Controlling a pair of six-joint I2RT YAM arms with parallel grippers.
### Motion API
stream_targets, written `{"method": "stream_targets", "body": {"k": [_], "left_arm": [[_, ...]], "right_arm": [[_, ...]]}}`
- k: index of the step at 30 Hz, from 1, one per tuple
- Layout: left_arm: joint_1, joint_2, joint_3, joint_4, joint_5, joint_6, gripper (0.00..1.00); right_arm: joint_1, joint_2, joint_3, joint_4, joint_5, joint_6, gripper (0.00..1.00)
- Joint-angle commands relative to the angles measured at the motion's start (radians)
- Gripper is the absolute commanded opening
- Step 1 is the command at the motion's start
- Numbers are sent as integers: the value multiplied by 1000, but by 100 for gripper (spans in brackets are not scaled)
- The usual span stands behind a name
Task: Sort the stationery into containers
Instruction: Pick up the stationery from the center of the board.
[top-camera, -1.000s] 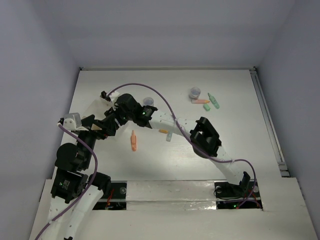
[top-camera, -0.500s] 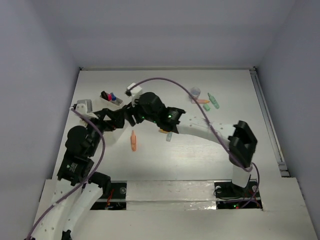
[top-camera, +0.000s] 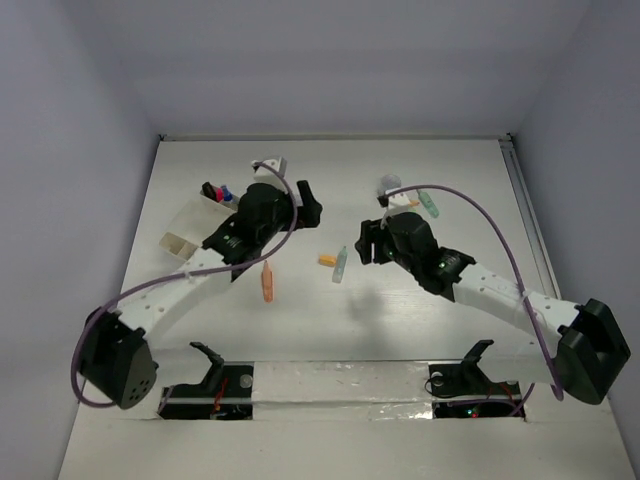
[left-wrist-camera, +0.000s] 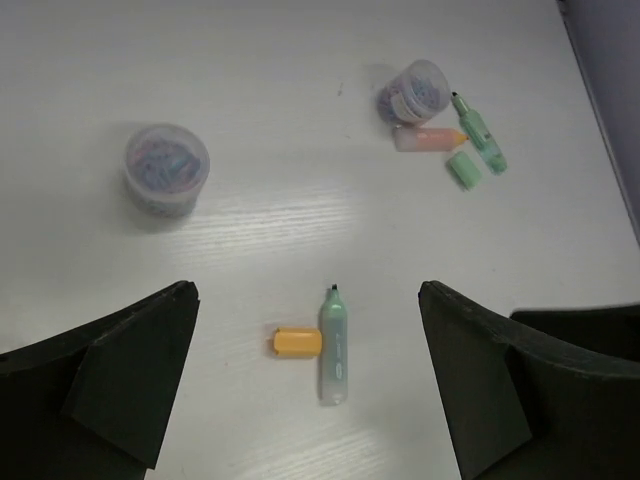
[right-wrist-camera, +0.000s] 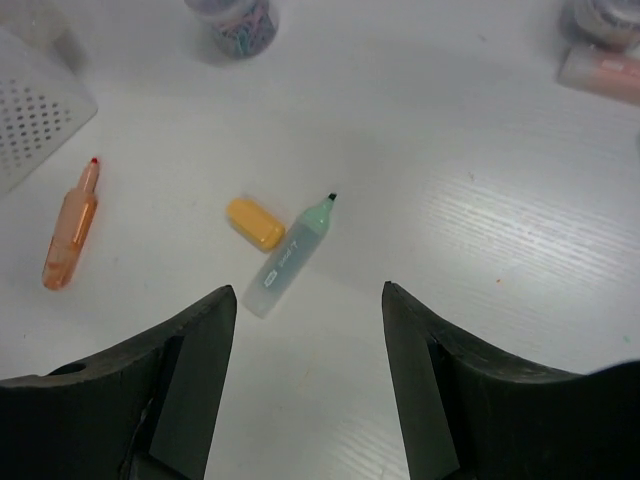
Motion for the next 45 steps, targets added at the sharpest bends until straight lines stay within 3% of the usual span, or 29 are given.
{"method": "stream_targets", "body": {"k": [1, 13, 23, 29, 35, 41, 42, 45], "left_arm": [[-36, 120, 142, 18, -181, 67, 90], [-27, 553, 400, -107, -382, 151, 90], [11, 725, 485, -121, -439, 171, 87], [43, 771, 489, -83, -390, 179, 82], [44, 777, 486, -39, -344, 188, 69], [44, 765, 485, -32, -324, 196, 37], [44, 754, 482, -28, -313, 199, 27], [44, 687, 498, -34, -312, 200, 16]], "right_arm": [[2, -37, -36, 50, -7, 44, 66], [-18, -63, -114, 148, -84, 68, 73], [-18, -68, -123, 162, -81, 54, 73], [-18, -51, -117, 168, -96, 53, 73], [-18, -37, -111, 168, -102, 50, 73], [-18, -34, -112, 173, -110, 53, 73], [-18, -39, -114, 173, -110, 53, 73], [-18, -48, -117, 167, -104, 53, 73]]}}
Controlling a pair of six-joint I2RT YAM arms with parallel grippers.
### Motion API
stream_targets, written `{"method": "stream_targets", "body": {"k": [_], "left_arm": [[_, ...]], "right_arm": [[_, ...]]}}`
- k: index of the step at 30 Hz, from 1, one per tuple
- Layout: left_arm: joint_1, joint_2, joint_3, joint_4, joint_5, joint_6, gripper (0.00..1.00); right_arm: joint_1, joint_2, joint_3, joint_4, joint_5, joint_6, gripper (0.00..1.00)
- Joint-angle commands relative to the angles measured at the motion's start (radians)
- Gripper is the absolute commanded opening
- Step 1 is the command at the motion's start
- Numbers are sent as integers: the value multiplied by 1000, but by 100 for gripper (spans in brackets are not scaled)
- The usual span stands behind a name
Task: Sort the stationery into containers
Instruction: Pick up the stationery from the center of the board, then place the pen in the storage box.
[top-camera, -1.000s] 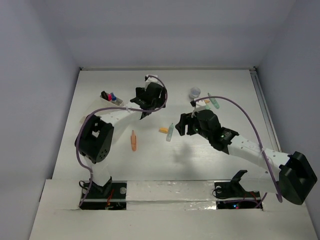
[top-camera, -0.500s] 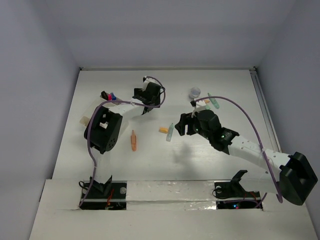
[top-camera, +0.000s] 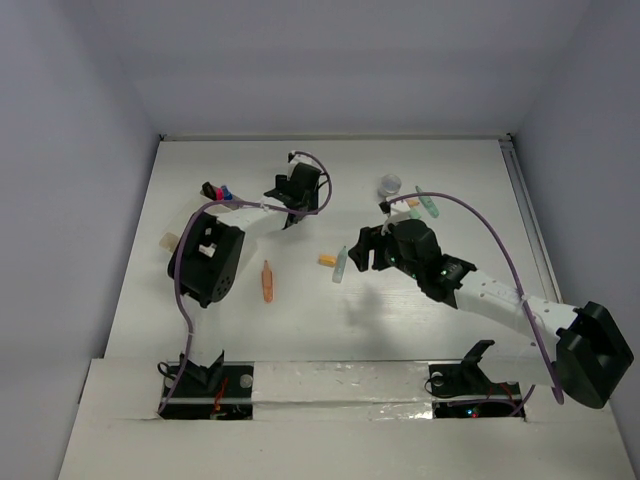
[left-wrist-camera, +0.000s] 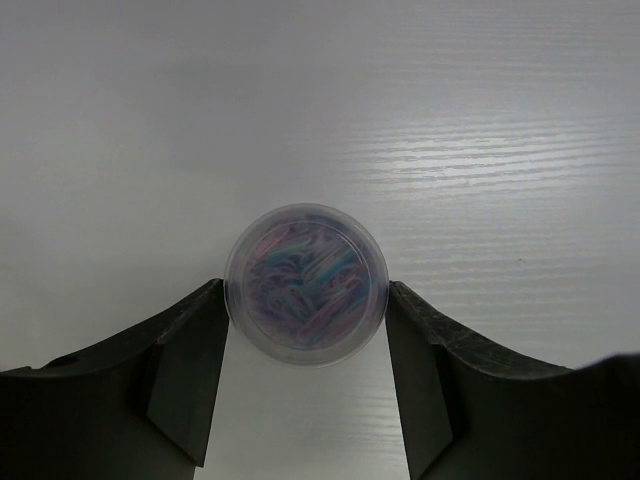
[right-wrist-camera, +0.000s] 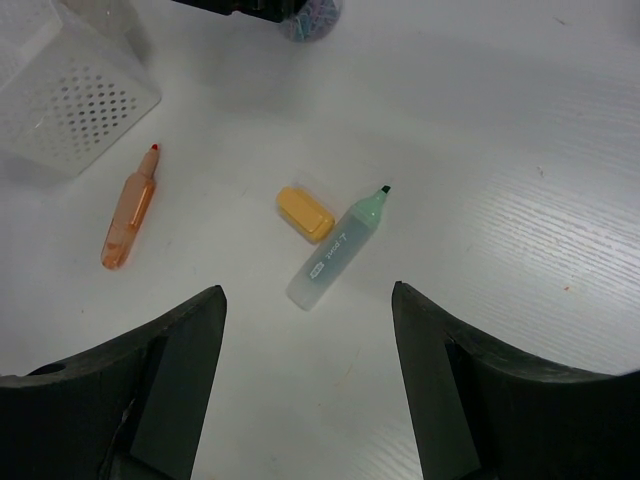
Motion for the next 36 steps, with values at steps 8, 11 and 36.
{"method": "stream_targets", "body": {"k": [8, 11, 36], "left_arm": [[12, -415, 204, -100, 25, 32, 15], [72, -481, 264, -210, -24, 50, 15], [595, -623, -187, -270, 171, 27, 13]], "right_arm": [[-4, -41, -5, 55, -36, 4, 73], [-4, -62, -6, 46, -48, 7, 73], [-4, -179, -31, 29, -92, 18, 73]]}}
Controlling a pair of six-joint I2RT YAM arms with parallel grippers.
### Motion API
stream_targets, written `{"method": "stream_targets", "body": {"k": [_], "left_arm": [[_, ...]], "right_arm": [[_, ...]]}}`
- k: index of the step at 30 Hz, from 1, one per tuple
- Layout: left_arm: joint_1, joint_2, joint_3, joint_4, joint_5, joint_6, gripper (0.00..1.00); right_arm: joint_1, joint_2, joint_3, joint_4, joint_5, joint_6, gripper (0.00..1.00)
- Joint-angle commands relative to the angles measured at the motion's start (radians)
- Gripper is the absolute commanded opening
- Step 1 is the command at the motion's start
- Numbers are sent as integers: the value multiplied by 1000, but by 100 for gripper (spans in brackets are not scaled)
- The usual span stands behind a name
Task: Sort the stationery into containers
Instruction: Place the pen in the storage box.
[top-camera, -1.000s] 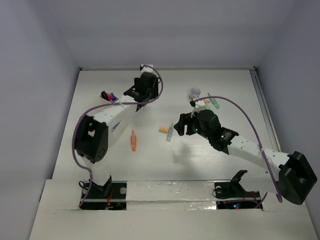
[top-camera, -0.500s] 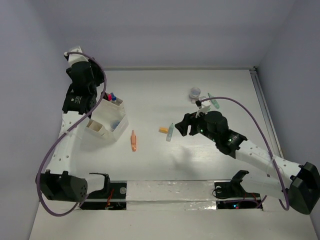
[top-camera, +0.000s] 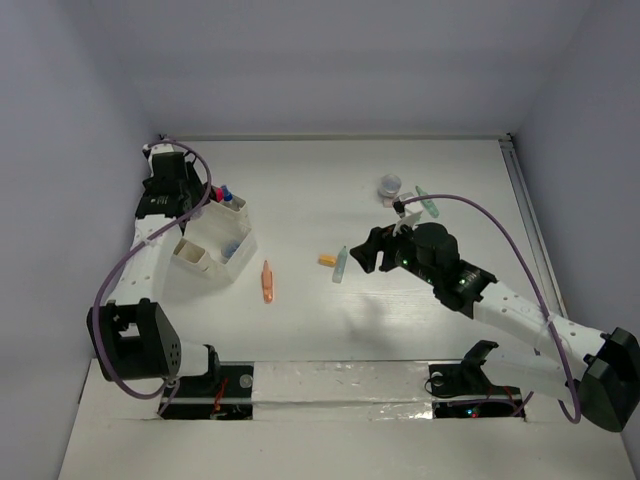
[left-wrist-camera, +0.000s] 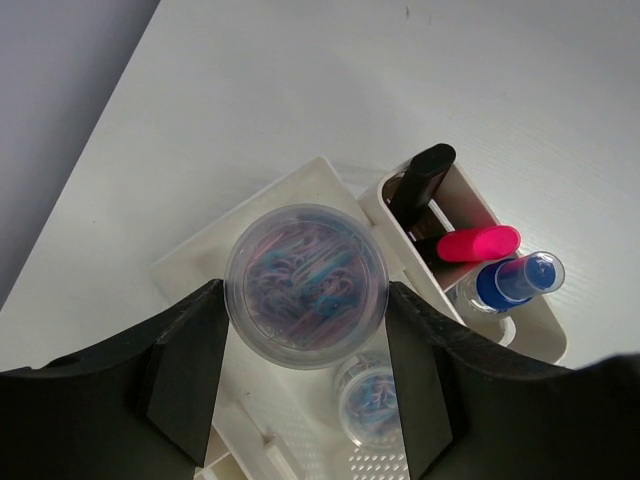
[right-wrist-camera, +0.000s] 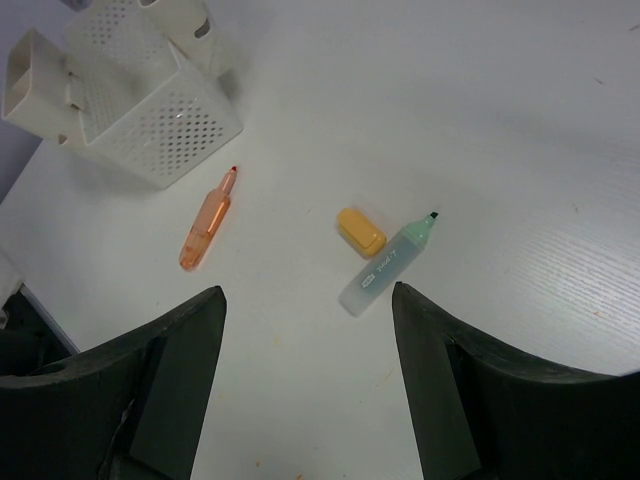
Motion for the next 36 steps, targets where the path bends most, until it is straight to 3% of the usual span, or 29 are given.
{"method": "stream_targets", "body": {"k": [1, 20, 33, 36], "left_arm": [[4, 9, -4, 69, 6, 5, 13], [13, 123, -41, 92, -91, 12, 20], [13, 127, -41, 109, -88, 12, 67], [13, 118, -45, 120, -85, 14, 73]], "right_arm": [[-4, -14, -4, 27, -10, 3, 73], [-4, -15, -7, 28, -2, 1, 73], [-4, -15, -10, 20, 35, -7, 74], [-4, -6, -9, 17, 47, -8, 74]]}}
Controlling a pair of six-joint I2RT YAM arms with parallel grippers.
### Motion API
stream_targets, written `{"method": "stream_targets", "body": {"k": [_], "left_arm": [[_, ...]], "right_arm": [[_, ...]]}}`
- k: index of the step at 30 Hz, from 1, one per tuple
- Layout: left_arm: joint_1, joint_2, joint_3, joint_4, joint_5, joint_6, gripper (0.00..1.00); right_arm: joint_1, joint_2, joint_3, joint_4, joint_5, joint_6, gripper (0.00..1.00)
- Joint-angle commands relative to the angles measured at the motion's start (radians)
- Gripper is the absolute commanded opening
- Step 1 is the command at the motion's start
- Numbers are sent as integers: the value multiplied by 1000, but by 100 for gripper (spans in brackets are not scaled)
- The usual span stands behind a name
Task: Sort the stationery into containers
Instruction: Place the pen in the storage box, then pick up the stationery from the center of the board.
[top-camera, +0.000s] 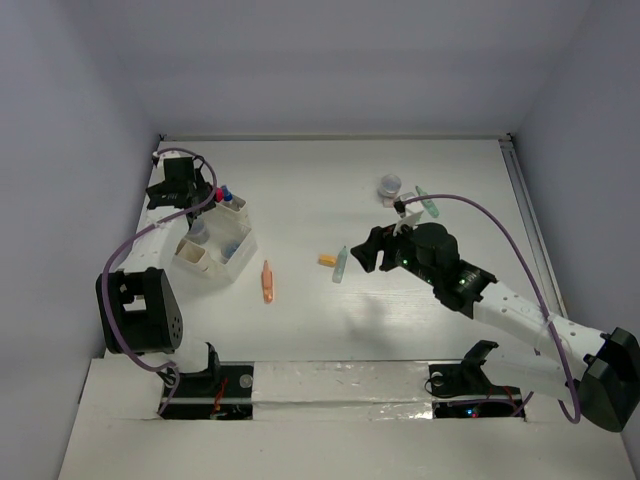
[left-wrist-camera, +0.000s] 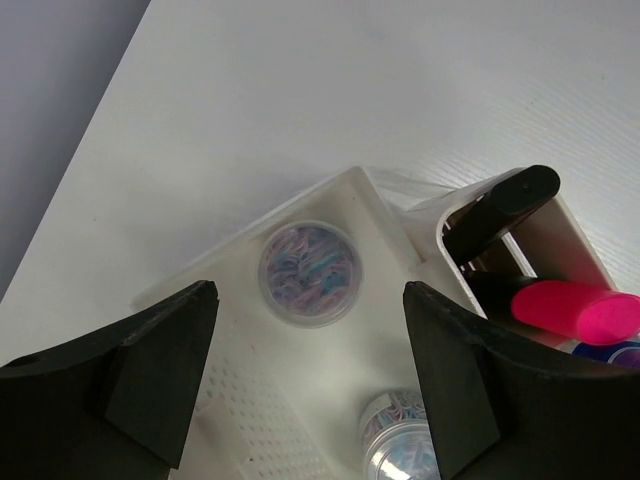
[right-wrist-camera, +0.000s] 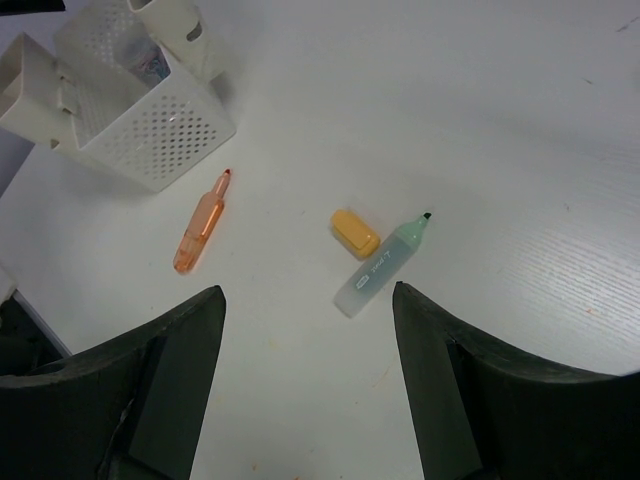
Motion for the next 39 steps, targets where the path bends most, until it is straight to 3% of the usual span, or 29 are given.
{"method": "stream_targets", "body": {"k": [1, 5, 9, 16, 23, 31, 39], "left_arm": [[7, -33, -7, 42, -12, 5, 74], [7, -42, 3, 47, 11, 0, 76], [7, -107, 0, 70, 120, -7, 77], [-55, -349, -28, 173, 349, -18, 79], [-154, -584, -135, 234, 447, -36, 87], [-194, -878, -344, 315, 566, -93, 99], [-303, -897, -324, 239, 481, -46, 99]], "right_arm": [[-4, -5, -9, 17, 33, -10, 74], [-4, -6, -9, 15, 59, -16, 74], [-4, -8, -17, 21, 114, -23, 73], [-14, 84, 40, -19, 168, -36, 73], [-153, 227, 182, -123, 223, -19, 74], [-314, 536, 425, -212, 220, -85, 81], [-395, 809, 696, -324, 181, -117, 89]]}}
